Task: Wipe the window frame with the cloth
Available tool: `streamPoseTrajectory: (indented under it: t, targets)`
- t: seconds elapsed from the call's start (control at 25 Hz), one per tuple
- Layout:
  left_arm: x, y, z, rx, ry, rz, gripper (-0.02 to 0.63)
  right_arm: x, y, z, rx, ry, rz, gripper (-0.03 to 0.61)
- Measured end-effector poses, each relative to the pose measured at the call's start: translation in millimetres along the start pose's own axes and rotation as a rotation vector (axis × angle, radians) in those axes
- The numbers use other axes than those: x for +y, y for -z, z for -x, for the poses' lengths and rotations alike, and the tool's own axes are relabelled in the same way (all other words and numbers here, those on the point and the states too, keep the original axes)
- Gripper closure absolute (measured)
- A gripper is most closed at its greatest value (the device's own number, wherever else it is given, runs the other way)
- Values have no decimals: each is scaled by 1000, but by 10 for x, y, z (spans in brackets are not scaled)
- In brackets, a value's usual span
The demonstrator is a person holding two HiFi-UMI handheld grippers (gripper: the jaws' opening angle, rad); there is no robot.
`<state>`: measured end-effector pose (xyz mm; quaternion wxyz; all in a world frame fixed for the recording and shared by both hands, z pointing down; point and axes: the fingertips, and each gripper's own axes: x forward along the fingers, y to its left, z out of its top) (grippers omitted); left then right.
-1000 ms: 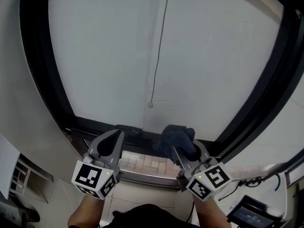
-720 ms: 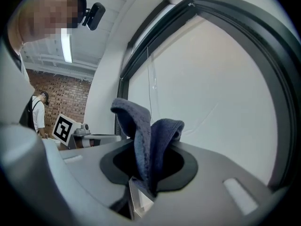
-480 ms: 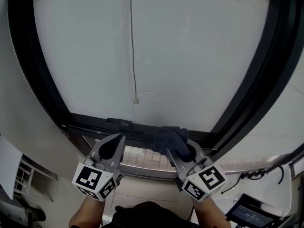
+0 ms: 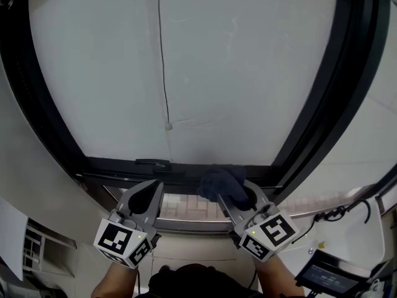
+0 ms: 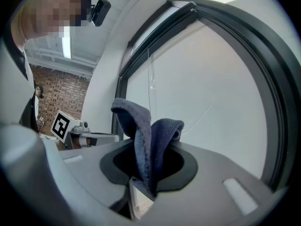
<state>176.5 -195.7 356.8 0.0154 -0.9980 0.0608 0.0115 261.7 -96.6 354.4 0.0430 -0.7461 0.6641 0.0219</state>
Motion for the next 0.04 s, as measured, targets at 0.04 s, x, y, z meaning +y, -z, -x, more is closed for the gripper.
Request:
streamPoseTrajectory:
  t: [0.04]
  targets:
    - [29,-5,22,-1,9,0,620,27,3,-27,0,6,-2,483]
